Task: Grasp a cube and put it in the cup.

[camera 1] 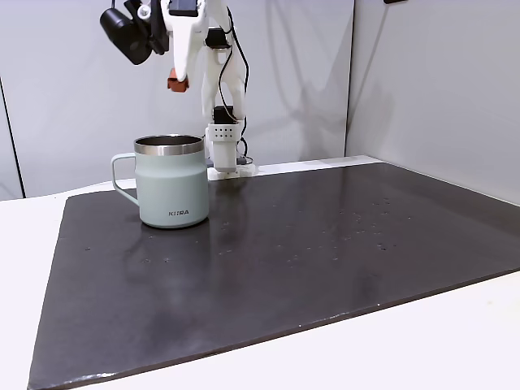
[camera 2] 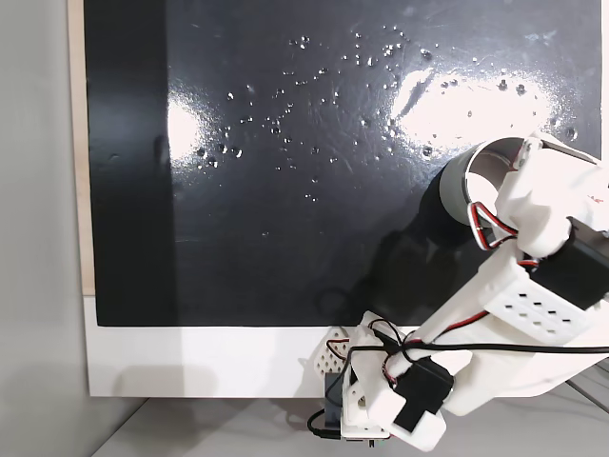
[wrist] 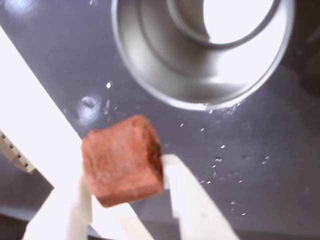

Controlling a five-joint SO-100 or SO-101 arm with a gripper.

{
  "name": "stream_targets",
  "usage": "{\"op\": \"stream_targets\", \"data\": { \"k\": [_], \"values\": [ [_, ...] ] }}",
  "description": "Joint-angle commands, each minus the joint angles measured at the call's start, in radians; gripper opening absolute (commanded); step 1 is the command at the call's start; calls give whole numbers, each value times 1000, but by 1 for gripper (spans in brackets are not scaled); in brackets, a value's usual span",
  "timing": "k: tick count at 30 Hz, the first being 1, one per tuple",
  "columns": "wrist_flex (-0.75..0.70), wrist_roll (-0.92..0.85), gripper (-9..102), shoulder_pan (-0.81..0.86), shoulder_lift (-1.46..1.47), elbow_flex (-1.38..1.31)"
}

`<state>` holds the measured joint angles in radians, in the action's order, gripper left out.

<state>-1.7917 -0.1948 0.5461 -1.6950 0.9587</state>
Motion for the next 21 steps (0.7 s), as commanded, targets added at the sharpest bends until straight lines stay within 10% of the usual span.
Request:
{"op": "stream_targets", "data": {
  "k": [1,21],
  "values": [
    [-6,-55,1,54,-48,37],
    [-8,-164,2,152,44,133]
  ]
}}
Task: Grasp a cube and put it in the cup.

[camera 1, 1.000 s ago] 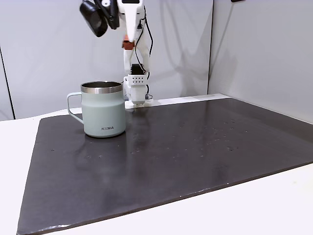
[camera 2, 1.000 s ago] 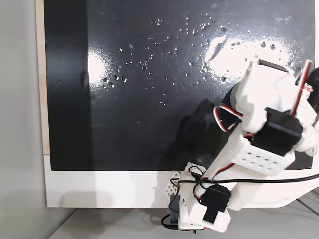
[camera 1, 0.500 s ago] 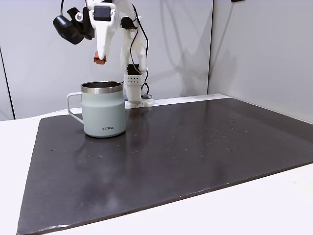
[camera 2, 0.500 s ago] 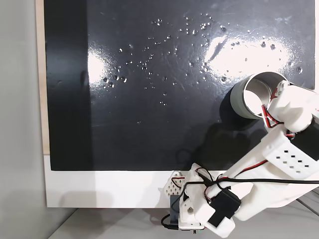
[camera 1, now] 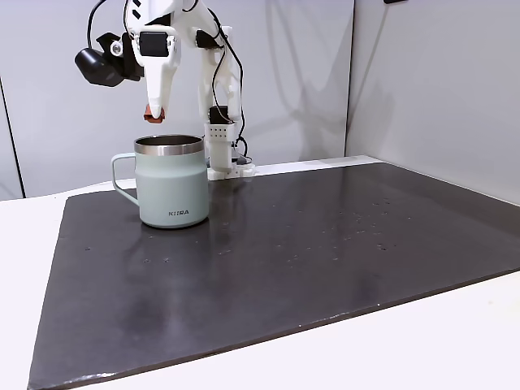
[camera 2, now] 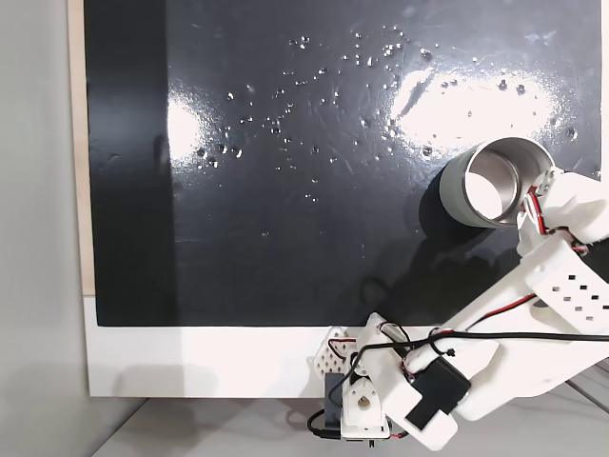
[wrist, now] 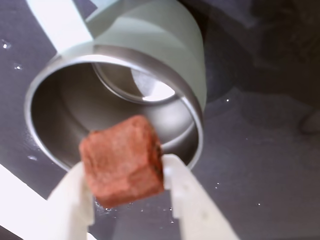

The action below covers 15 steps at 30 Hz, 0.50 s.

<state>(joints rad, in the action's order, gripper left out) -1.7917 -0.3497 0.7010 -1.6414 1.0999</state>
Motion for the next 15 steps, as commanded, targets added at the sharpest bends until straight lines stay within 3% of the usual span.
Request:
{"op": "stream_targets", "data": {
  "k": [1,8,15],
  "values": [
    [-8,-11,3,-8,-8,-8],
    [-8,-15,22,-48,-8,-8],
    [-8,-11,24,-52,-2,-8]
  ]
}}
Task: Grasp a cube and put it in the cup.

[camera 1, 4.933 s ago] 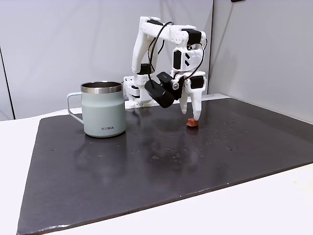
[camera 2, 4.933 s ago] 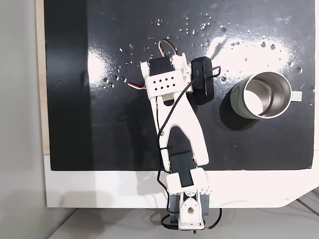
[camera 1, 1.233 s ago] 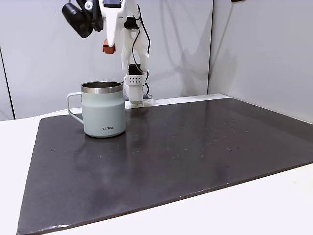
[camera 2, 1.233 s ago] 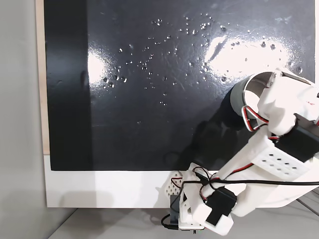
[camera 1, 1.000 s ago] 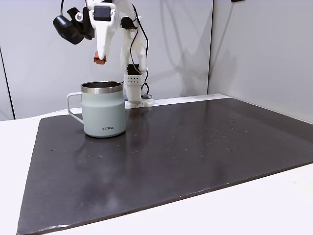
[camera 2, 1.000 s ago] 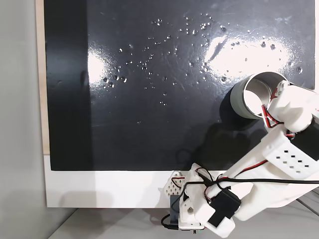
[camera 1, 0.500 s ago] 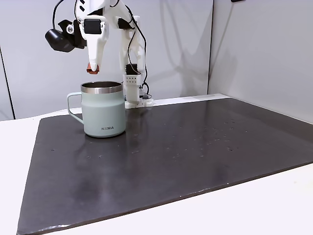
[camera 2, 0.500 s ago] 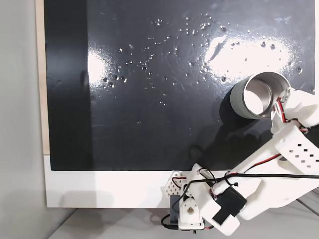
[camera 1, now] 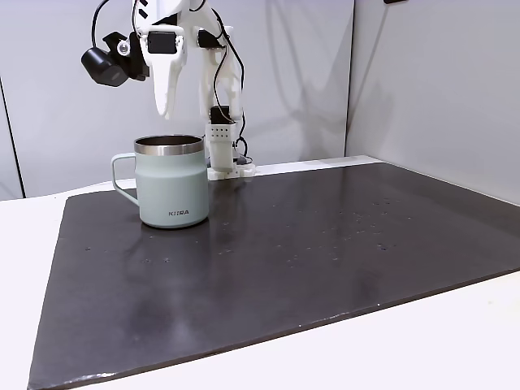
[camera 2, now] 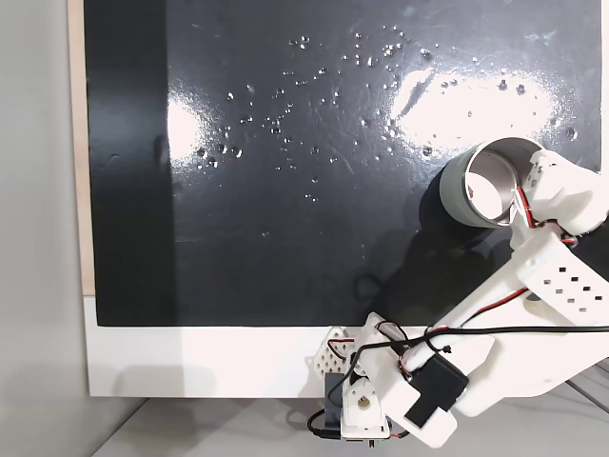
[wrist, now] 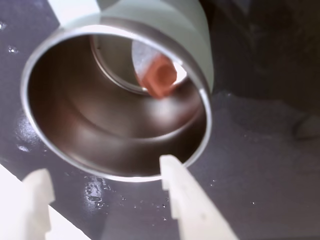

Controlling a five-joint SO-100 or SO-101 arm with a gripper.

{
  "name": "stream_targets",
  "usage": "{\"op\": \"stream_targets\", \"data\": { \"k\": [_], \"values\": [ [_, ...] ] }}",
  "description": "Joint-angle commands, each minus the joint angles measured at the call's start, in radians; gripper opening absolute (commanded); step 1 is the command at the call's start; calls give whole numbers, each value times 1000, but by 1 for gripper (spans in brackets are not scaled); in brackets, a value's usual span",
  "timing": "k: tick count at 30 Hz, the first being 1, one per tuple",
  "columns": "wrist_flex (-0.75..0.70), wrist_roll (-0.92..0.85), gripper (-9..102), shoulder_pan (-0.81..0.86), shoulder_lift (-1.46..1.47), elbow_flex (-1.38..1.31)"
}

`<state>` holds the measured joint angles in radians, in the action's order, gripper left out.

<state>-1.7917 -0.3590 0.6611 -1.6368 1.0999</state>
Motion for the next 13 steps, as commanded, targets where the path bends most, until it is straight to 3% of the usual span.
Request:
{"op": "stream_targets", "data": {
  "k": [1,13],
  "values": [
    [-8,-2,24,-12,-6,-8],
    [-8,-5,24,-12,-8,-8]
  ]
}}
